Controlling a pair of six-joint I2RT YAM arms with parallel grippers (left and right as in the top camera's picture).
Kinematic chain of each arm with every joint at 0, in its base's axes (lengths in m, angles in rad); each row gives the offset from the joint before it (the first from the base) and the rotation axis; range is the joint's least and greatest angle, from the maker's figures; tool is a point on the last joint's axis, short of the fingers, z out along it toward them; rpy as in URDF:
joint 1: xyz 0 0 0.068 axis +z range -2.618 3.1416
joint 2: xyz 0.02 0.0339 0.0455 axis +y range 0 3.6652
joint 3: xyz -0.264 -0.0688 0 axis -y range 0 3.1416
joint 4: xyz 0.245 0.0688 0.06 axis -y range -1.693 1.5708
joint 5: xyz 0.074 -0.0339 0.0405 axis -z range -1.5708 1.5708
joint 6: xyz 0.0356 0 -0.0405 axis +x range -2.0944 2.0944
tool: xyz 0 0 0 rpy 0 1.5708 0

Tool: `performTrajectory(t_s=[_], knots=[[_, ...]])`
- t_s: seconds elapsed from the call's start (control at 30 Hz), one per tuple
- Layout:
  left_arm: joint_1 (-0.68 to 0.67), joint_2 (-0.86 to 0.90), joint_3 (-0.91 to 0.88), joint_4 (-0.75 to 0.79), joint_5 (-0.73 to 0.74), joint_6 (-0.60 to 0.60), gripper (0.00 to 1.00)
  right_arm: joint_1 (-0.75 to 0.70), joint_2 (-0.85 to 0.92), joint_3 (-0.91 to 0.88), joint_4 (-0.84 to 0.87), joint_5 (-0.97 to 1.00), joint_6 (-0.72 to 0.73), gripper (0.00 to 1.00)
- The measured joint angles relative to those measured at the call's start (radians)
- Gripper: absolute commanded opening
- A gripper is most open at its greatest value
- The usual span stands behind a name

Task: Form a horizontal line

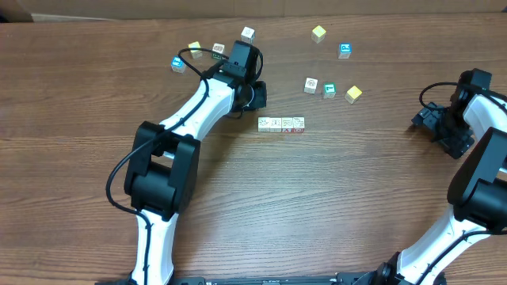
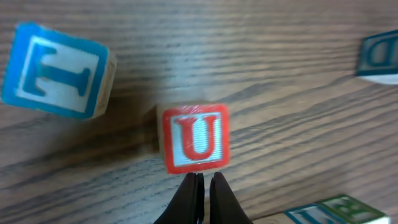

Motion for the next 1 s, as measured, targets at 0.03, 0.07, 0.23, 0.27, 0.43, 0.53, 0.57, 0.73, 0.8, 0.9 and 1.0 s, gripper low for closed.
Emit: performTrajectory(t_s=[0.03,0.07,0.23,0.27,0.43,0.53,0.57,0.73,0.8,0.9,1.0], knots=[[0.0,0.004,0.0,-0.003,0.0,0.0,0.04,0.0,0.0,0.0,0.0,0.0,0.0,1.0],[0.0,0.006,-0.001,-0.003,0.0,0.0,0.04,0.0,0.0,0.0,0.0,0.0,0.0,1.0],[0.0,0.016,-0.002,0.014,0.0,0.0,0.04,0.0,0.0,0.0,0.0,0.0,0.0,1.0],[0.0,0.022,-0.002,0.031,-0.002,0.0,0.04,0.0,0.0,0.0,0.0,0.0,0.0,1.0],[0.0,0.065,-0.006,0.187,-0.028,0.0,0.04,0.0,0.0,0.0,0.0,0.0,0.0,1.0],[0.002,0.072,-0.013,0.3,-0.056,0.0,0.04,0.0,0.0,0.0,0.0,0.0,0.0,1.0],[0.002,0.072,-0.013,0.337,-0.062,0.0,0.04,0.0,0.0,0.0,0.0,0.0,0.0,1.0],[0.006,0.072,-0.013,0.409,-0.072,0.0,0.04,0.0,0.0,0.0,0.001,0.0,0.0,1.0],[0.007,0.072,-0.013,0.396,-0.071,0.0,0.04,0.0,0.0,0.0,0.001,0.0,0.0,1.0],[0.008,0.072,-0.013,0.351,-0.068,0.0,0.04,0.0,0.0,0.0,0.001,0.0,0.0,1.0],[0.008,0.068,-0.013,0.294,-0.055,0.0,0.04,0.0,0.0,0.0,0.001,0.0,0.0,1.0]])
